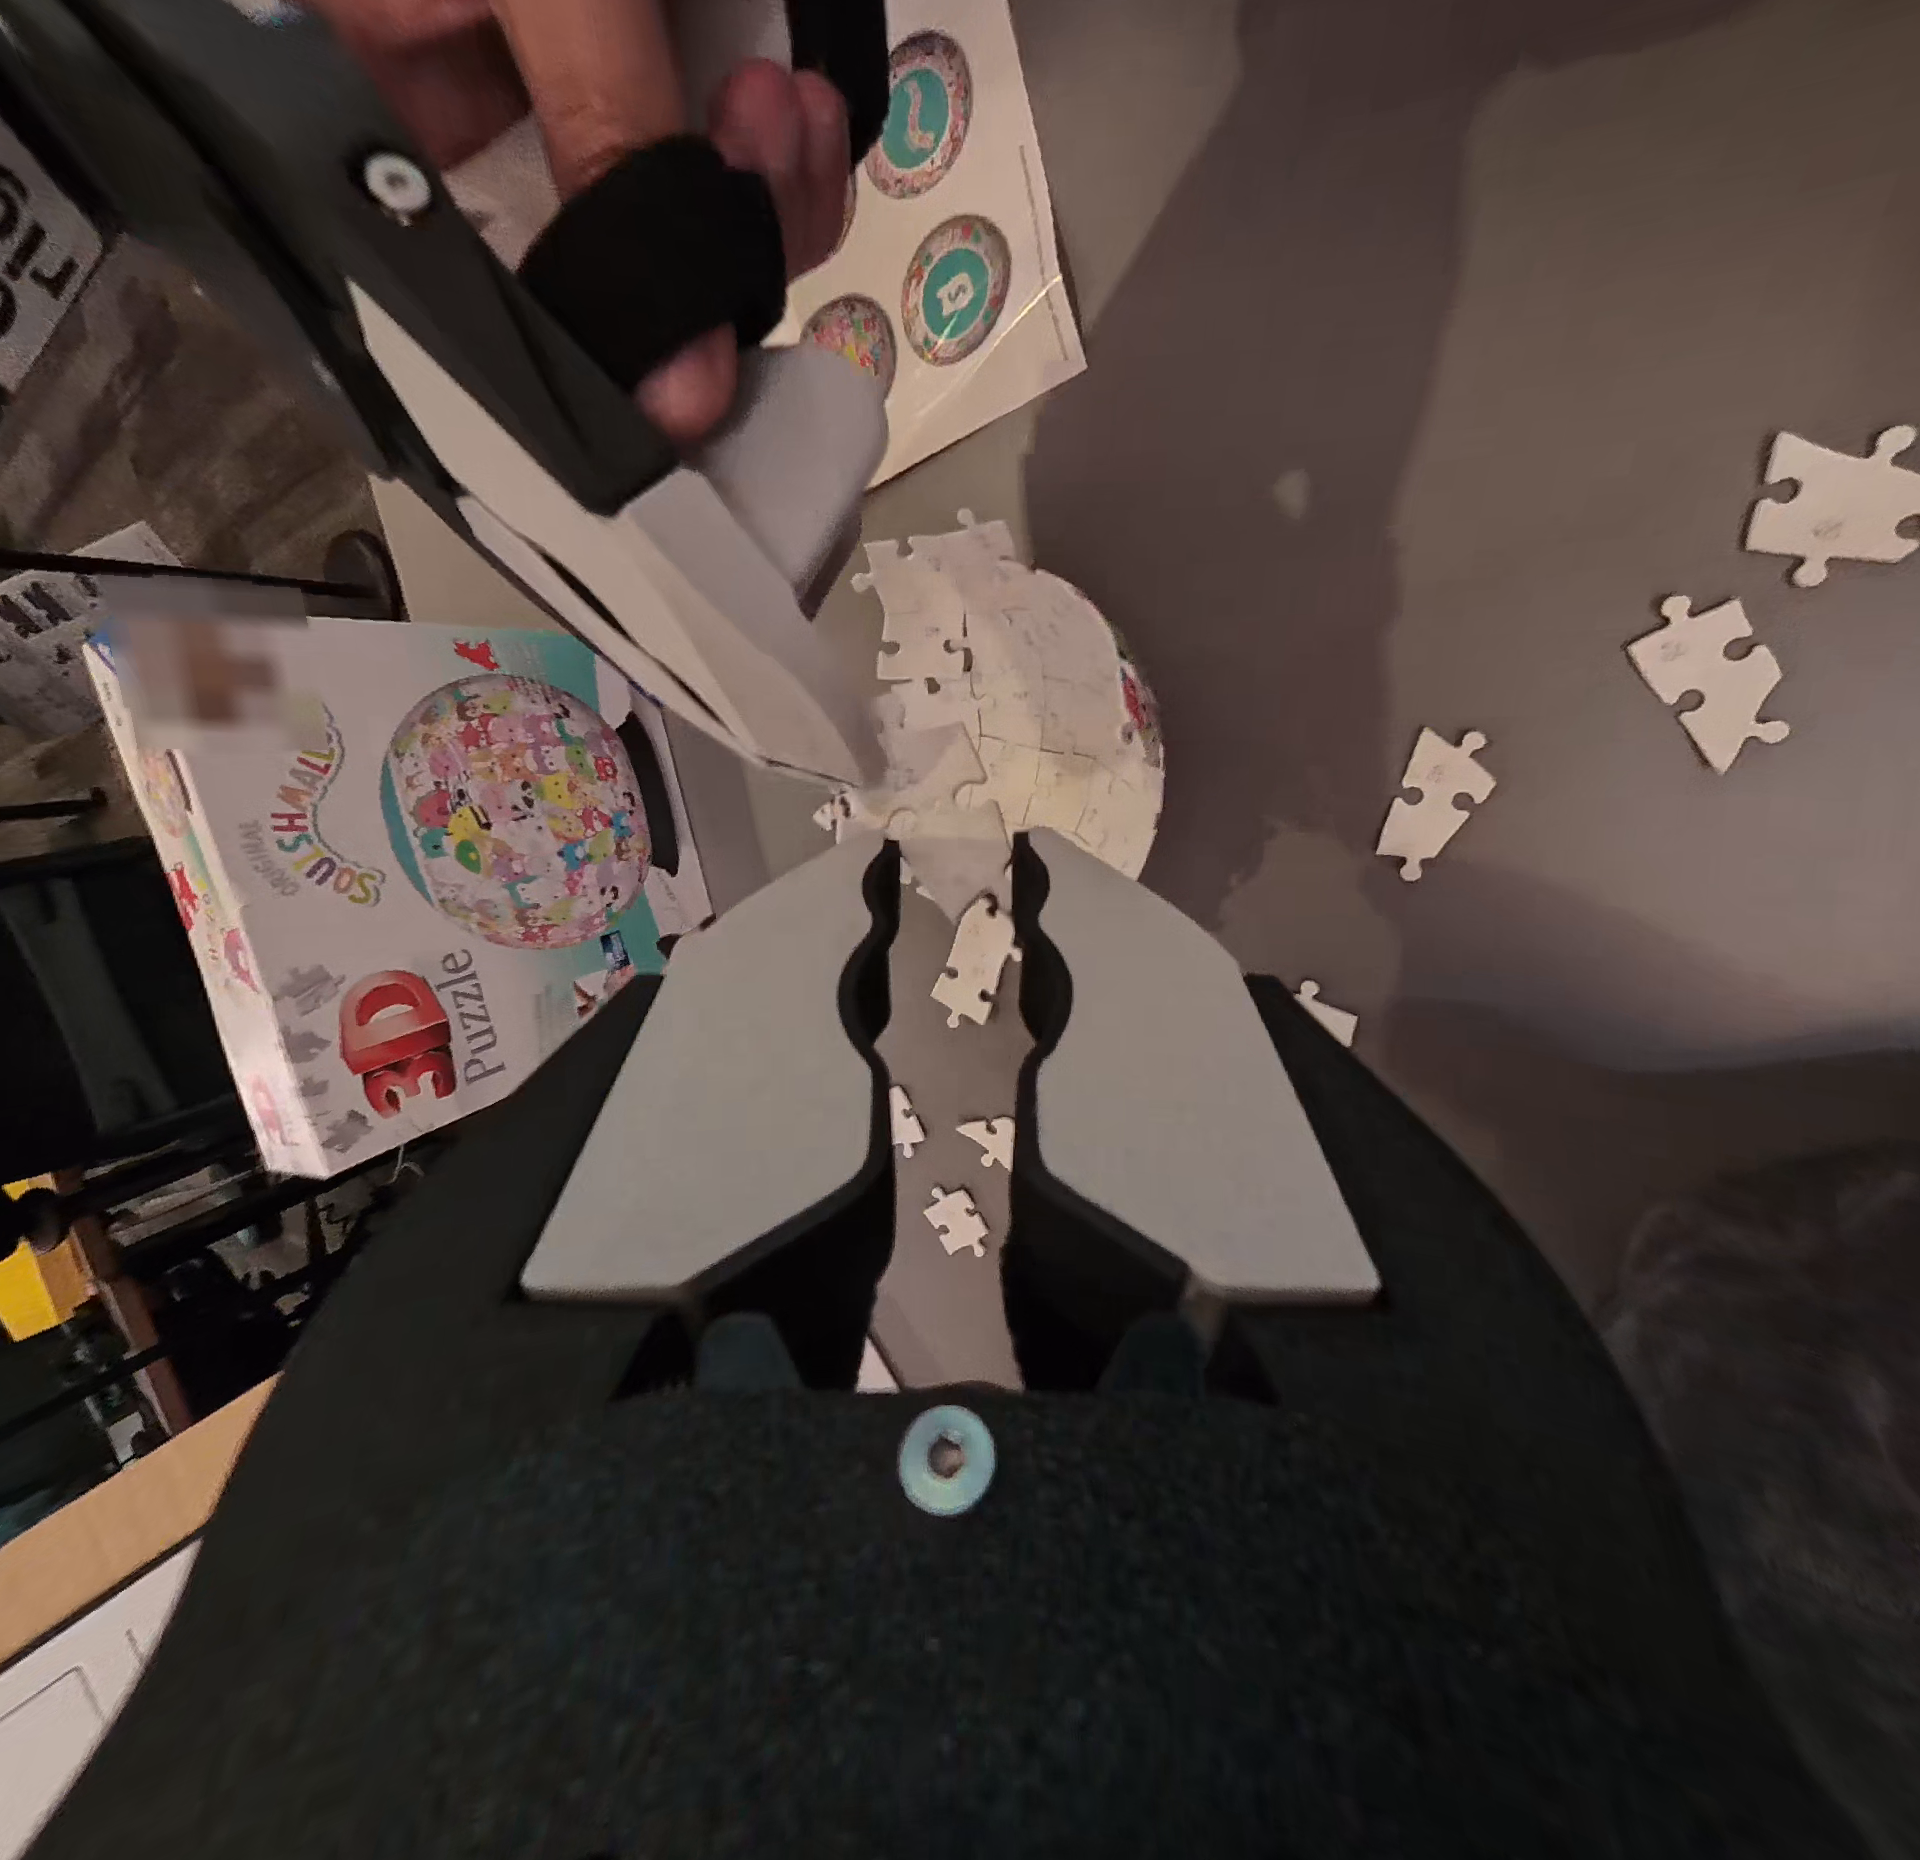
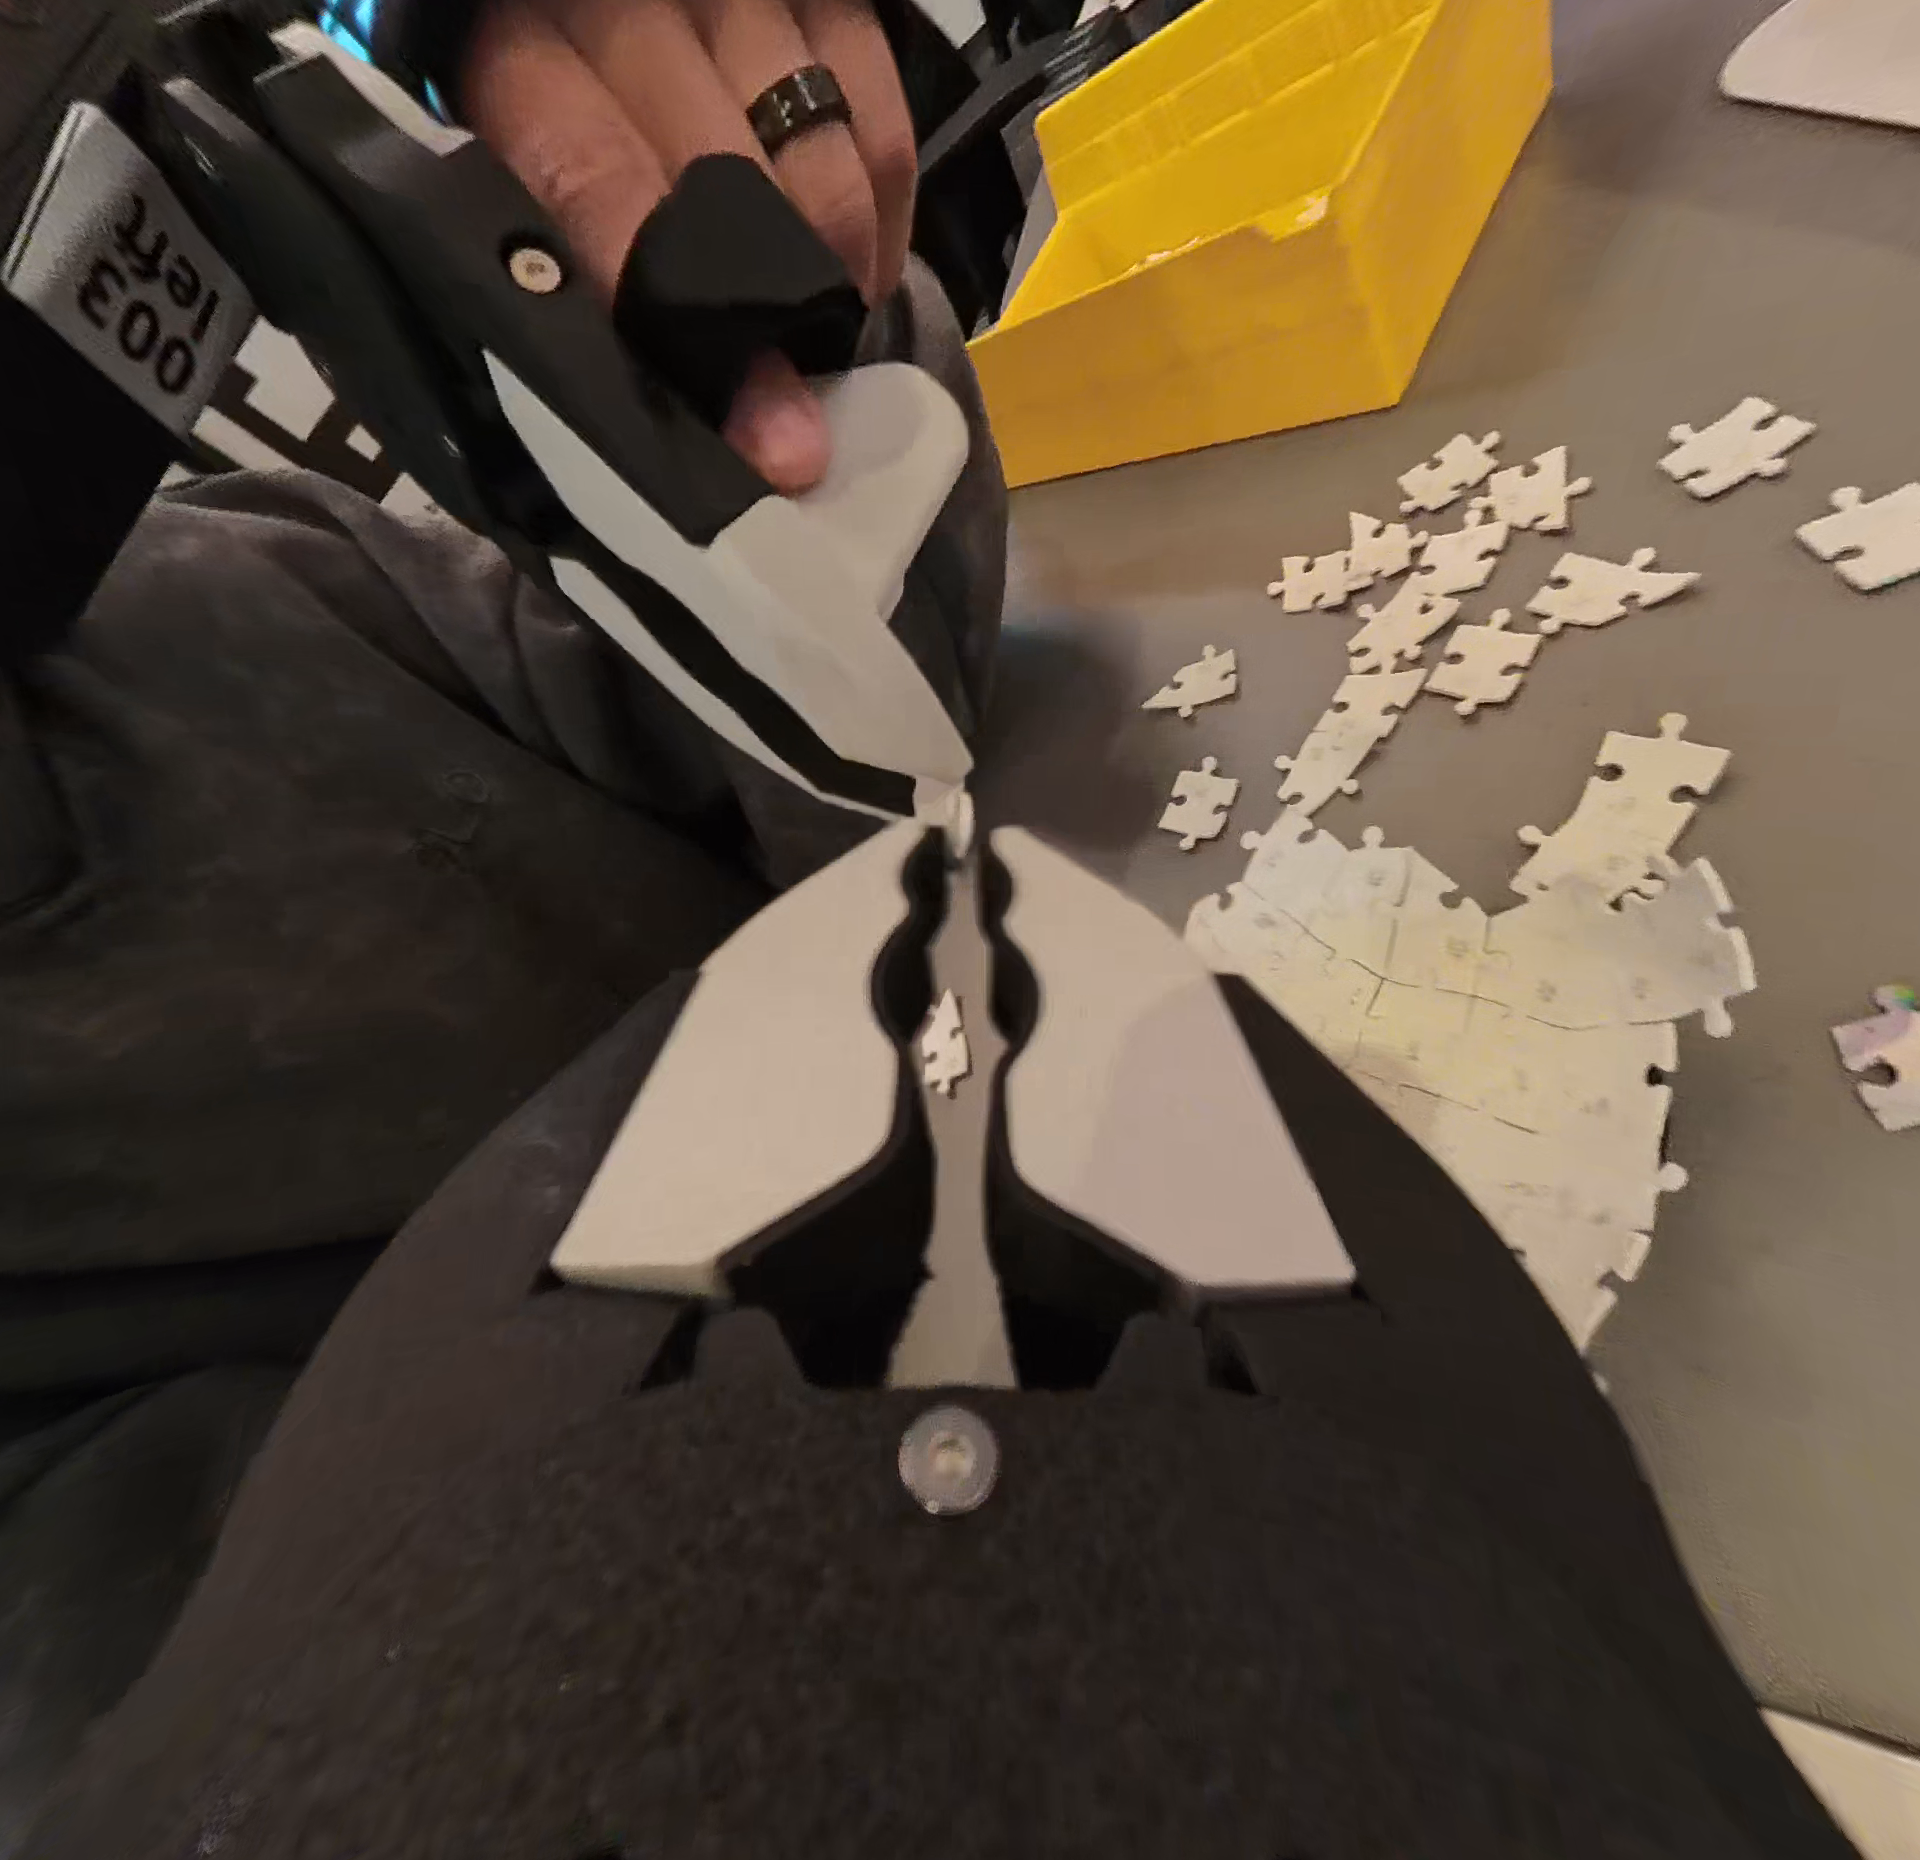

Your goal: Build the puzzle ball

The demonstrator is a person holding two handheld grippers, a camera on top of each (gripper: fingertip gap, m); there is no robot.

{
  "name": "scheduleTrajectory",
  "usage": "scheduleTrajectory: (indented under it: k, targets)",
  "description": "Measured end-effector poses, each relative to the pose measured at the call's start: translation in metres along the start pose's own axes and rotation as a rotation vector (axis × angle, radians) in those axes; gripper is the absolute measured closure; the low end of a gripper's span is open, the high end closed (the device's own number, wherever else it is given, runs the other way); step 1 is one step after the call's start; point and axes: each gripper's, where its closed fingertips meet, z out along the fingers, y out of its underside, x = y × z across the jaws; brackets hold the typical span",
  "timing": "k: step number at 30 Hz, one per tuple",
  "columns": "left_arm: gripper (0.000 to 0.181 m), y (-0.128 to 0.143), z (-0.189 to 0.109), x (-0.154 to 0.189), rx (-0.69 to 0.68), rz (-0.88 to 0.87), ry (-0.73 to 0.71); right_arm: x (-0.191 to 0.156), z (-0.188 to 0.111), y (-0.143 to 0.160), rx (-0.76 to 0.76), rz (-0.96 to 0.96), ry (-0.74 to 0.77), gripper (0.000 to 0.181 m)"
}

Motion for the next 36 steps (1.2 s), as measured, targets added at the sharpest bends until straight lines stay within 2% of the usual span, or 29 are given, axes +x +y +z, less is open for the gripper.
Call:
scheduleTrajectory:
  k: [3, 5, 7, 10, 12, 14, 16, 19, 24, 26, 28, 33, 36]
  targets:
    - [0.162, 0.006, 0.0, -0.016, 0.012, -0.051, -0.061, 0.005, -0.001, -0.001, -0.003, -0.013, 0.032, 0.179]
    - [0.162, 0.011, -0.003, -0.044, 0.082, -0.151, -0.145, 0.011, -0.011, -0.013, 0.07, -0.042, 0.077, 0.179]
    - [0.16, 0.017, -0.012, -0.08, 0.19, -0.327, -0.235, 0.021, -0.03, -0.034, 0.213, -0.058, 0.165, 0.179]
    - [0.16, 0.009, -0.026, -0.108, 0.454, -0.578, -0.18, 0.021, -0.064, -0.072, 0.516, -0.107, 0.21, 0.179]
    - [0.167, -0.006, -0.033, -0.112, 0.623, -0.643, -0.101, 0.02, -0.081, -0.088, 0.672, -0.17, 0.281, 0.179]
    - [0.171, -0.007, -0.034, -0.125, 0.686, -0.681, -0.152, 0.009, -0.09, -0.1, 0.802, -0.241, 0.279, 0.179]
    - [0.175, -0.009, -0.032, -0.127, 0.723, -0.694, -0.15, 0.0, -0.087, -0.105, 0.84, -0.273, 0.253, 0.179]
    - [0.181, -0.012, -0.034, -0.128, 0.758, -0.702, -0.142, -0.002, -0.085, -0.108, 0.866, -0.297, 0.298, 0.179]
    - [0.181, -0.012, -0.033, -0.131, 0.788, -0.746, -0.129, 0.005, -0.087, -0.106, 0.877, -0.248, 0.294, 0.179]
    - [0.181, -0.013, -0.035, -0.13, 0.825, -0.773, -0.082, 0.006, -0.088, -0.105, 0.898, -0.231, 0.264, 0.179]
    - [0.174, -0.009, -0.036, -0.134, 0.846, -0.811, -0.069, 0.004, -0.087, -0.106, 0.926, -0.24, 0.247, 0.179]
    - [0.181, -0.013, -0.044, -0.134, 0.942, -0.846, 0.001, 0.0, -0.087, -0.109, 0.992, -0.284, 0.268, 0.179]
    - [0.181, -0.011, -0.05, -0.139, 0.986, -0.875, -0.006, 0.0, -0.084, -0.109, 1.002, -0.282, 0.259, 0.179]
